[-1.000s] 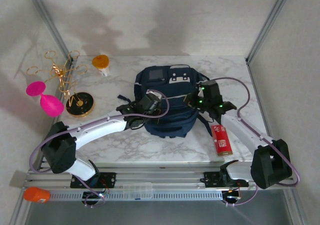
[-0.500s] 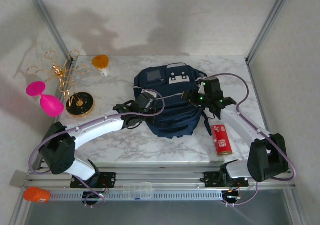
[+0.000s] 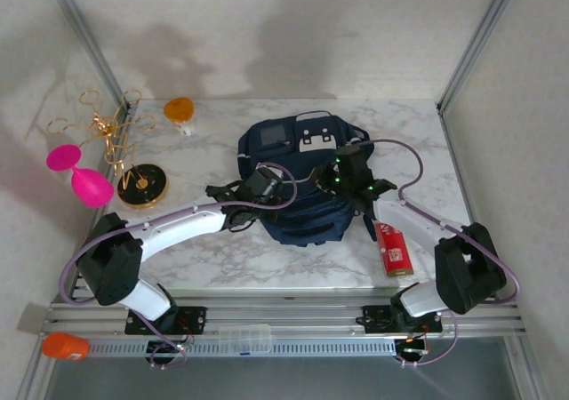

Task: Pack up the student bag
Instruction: Unzip the student bag at the center of the table.

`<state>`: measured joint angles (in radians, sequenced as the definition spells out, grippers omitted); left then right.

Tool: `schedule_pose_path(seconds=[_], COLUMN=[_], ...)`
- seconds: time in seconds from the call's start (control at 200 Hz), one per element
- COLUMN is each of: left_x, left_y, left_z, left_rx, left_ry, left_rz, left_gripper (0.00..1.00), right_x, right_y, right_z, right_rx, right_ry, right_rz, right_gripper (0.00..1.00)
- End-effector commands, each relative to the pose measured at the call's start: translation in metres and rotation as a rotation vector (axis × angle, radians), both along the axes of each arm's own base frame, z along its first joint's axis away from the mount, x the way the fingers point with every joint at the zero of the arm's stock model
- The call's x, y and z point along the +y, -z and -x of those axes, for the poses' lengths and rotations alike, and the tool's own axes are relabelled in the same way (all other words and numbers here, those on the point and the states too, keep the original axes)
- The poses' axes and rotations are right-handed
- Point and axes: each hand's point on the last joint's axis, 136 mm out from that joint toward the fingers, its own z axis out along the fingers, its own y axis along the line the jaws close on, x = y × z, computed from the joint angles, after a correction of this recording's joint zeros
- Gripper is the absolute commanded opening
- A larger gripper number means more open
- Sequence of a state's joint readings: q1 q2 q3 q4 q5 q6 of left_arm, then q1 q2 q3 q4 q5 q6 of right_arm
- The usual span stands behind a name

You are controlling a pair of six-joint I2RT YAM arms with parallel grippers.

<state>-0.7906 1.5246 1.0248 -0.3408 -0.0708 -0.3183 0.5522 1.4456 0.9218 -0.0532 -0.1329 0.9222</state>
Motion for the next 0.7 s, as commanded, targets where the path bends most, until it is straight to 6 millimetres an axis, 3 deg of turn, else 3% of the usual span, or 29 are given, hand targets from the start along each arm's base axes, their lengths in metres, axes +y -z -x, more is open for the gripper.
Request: schedule_pose_path(seconds=[0.0, 0.07, 0.18, 0.36, 0.491, 0.606, 0.691], left_x=[-0.008, 0.003, 0.019, 0.051, 0.07, 0.071, 0.073], left_y=[-0.029, -0.029, -0.024, -0.013, -0.022, -0.04, -0.042], left_z=[0.007, 0.013, 0.024, 0.015, -0.018, -0.043, -0.059], left_rx=[-0.046, -0.027, -0.016, -0.029, -0.08, -0.162, -0.178], left_ry=[0.0, -0.048, -0.1, -0.201, -0.254, -0.23, -0.23], left_rz=[0.101, 0.1, 0.107, 0.003, -0.028, 0.012, 0.008], left_gripper=[0.0, 0.0, 0.0, 0.0, 0.0, 0.0, 0.0], right_x=[0.033, 0.029, 0.005, -0.035, -0.03, -0.012, 0.0], right_y=[-0.023, -0.027, -0.035, -0.052, -0.049, -0.044, -0.039], right_z=[0.009, 0.016, 0.018, -0.001, -0.016, -0.018, -0.019], right_rx=[-0.058, -0.09, -0.091, -0.123, -0.146, -0.146, -0.153], right_ry=[-0.174, -0.243, -0.291, -0.264, -0.293, -0.376, -0.419], right_rz=[-0.014, 0.023, 0.015, -0.022, 0.0, -0.048, -0.013], right_gripper=[0.0, 0.0, 0.0, 0.0, 0.0, 0.0, 0.0])
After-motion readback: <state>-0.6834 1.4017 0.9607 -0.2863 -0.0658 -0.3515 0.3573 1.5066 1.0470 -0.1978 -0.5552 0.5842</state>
